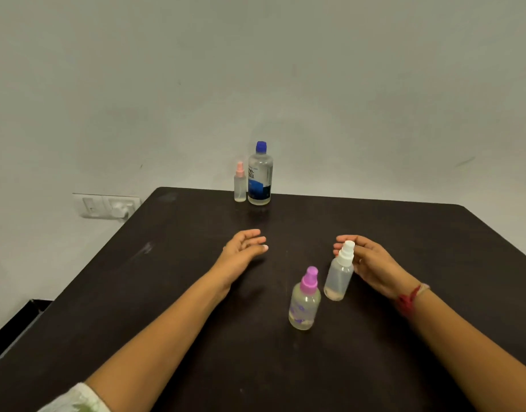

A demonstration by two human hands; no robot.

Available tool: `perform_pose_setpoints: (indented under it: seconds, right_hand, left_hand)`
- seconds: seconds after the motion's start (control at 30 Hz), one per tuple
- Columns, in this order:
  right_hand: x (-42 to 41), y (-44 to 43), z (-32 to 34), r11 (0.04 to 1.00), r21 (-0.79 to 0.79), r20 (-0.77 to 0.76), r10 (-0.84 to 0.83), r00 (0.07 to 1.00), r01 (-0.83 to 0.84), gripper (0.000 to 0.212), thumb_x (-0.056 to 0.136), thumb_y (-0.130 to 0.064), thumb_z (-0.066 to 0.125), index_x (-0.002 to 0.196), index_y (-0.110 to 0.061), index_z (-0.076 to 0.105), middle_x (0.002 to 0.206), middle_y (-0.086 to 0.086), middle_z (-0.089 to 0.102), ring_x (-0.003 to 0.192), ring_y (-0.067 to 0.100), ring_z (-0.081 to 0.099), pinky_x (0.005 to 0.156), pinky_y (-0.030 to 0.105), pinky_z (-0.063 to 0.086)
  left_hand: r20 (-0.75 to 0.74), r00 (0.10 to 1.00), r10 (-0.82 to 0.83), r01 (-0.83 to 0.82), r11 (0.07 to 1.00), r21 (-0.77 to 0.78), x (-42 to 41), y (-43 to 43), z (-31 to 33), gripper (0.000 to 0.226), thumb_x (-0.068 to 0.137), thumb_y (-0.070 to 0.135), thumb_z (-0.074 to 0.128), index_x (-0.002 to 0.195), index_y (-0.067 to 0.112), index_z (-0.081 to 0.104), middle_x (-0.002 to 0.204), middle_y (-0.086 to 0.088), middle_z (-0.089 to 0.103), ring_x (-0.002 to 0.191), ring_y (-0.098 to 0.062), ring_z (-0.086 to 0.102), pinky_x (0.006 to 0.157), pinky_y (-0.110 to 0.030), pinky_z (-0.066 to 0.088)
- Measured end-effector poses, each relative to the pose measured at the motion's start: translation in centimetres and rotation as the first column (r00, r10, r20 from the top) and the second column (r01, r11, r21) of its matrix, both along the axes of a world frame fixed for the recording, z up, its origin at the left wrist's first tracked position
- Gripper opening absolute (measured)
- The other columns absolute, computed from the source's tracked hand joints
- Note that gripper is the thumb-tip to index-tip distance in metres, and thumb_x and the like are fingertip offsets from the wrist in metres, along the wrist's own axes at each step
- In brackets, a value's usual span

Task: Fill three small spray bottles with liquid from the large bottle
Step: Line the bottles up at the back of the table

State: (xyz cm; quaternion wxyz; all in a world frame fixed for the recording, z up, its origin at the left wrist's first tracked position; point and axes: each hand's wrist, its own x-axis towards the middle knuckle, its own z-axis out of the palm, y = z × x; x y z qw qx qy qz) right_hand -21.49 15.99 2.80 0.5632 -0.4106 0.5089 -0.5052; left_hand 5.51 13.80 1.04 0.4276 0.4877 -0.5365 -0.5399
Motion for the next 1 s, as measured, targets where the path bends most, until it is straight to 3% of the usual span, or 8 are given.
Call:
perform_pose_setpoints:
  seconds: [0.07,0.13,0.2,0.27,0.33,0.63,0.87,1.0]
  right_hand:
    - [-0.7,1.9,0.2,1.0,0.015,-0.023,0.012,1.0,-0.012,0.03,0.094,0.007,0.039,0.103,-0.011,0.062,0.105,0.01,0.065,0.091,0.015,0.065,0.068,0.018,0.056]
    - [-1.4,3.7,0.0,0.998,0.005,-0.105,0.068,0.992,-0.068,0.04,0.091,0.014,0.036,0.109,-0.013,0.06,0.118,0.013,0.061,0.102,0.018,0.062,0.08,0.022,0.055]
    - [-1.7,5.1,-0.2,0.989,-0.007,-0.228,0.143,0.963,-0.148,0.05,0.087,0.016,0.041,0.117,-0.021,0.056,0.129,0.009,0.055,0.118,0.02,0.055,0.096,0.03,0.047]
    - [-1.5,6.1,-0.3,0.976,-0.012,-0.315,0.204,0.927,-0.219,0.057,0.082,0.007,0.057,0.126,-0.028,0.049,0.136,0.001,0.05,0.127,0.019,0.047,0.107,0.037,0.039]
    - [-0.8,6.7,-0.5,0.968,-0.01,-0.382,0.229,0.895,-0.252,0.068,0.074,-0.006,0.074,0.131,-0.03,0.044,0.137,-0.003,0.048,0.128,0.016,0.044,0.111,0.04,0.034]
    - [2.0,6.3,-1.0,0.992,-0.117,-0.493,-0.012,0.87,-0.053,0.056,0.072,-0.006,0.079,0.115,-0.02,0.047,0.11,0.002,0.057,0.099,0.016,0.058,0.077,0.019,0.047]
    - [3.3,5.7,-2.1,0.971,-0.237,-0.405,-0.131,0.905,0.035,0.053,0.067,-0.007,0.083,0.107,-0.02,0.05,0.104,0.004,0.063,0.093,0.018,0.064,0.079,0.029,0.055]
    - [5.3,4.1,-1.9,0.964,-0.265,-0.325,-0.09,0.941,0.001,0.047,0.072,-0.004,0.078,0.107,-0.018,0.051,0.102,0.005,0.065,0.091,0.015,0.065,0.074,0.022,0.053]
  left_hand:
    - [0.041,0.999,-0.002,0.002,1.0,-0.007,-0.5,1.3,-0.6,0.03,0.087,0.021,0.065,0.114,0.032,0.058,0.108,0.017,0.067,0.109,0.003,0.054,0.117,-0.038,0.025]
    - [0.051,0.999,0.021,-0.021,1.0,0.001,-0.8,2.4,-0.6,0.024,0.08,0.034,0.066,0.103,0.041,0.063,0.103,0.022,0.069,0.123,-0.005,0.049,0.119,-0.044,0.016]
    - [-0.016,0.999,0.045,-0.045,0.999,-0.007,-1.1,3.3,-0.5,0.023,0.082,0.033,0.063,0.104,0.038,0.065,0.11,0.016,0.068,0.127,-0.011,0.046,0.111,-0.031,0.033]
    - [-0.074,0.995,0.064,-0.068,0.996,-0.057,-1.3,4.3,-0.2,0.025,0.092,0.014,0.056,0.115,0.024,0.062,0.115,0.005,0.067,0.115,-0.007,0.056,0.088,-0.015,0.044]
    - [-0.066,0.993,0.098,-0.105,0.988,-0.116,-1.3,4.9,-0.1,0.028,0.094,0.005,0.052,0.116,0.019,0.06,0.114,0.0,0.068,0.104,-0.004,0.061,0.081,-0.014,0.046]
    - [-0.143,0.977,0.159,-0.182,0.969,-0.167,-0.9,4.8,-0.4,0.029,0.091,-0.005,0.05,0.11,0.015,0.059,0.104,-0.003,0.066,0.1,-0.009,0.062,0.084,-0.018,0.05]
    - [-0.091,0.985,0.148,-0.165,0.96,-0.228,-1.0,4.6,-0.9,0.025,0.09,0.001,0.056,0.102,0.023,0.061,0.102,0.002,0.066,0.098,-0.01,0.062,0.079,-0.015,0.049]
    - [0.006,0.982,0.188,-0.175,0.921,-0.349,-1.3,4.4,-1.2,0.021,0.09,0.009,0.061,0.108,0.02,0.061,0.108,0.004,0.063,0.087,-0.006,0.061,0.071,-0.007,0.047]
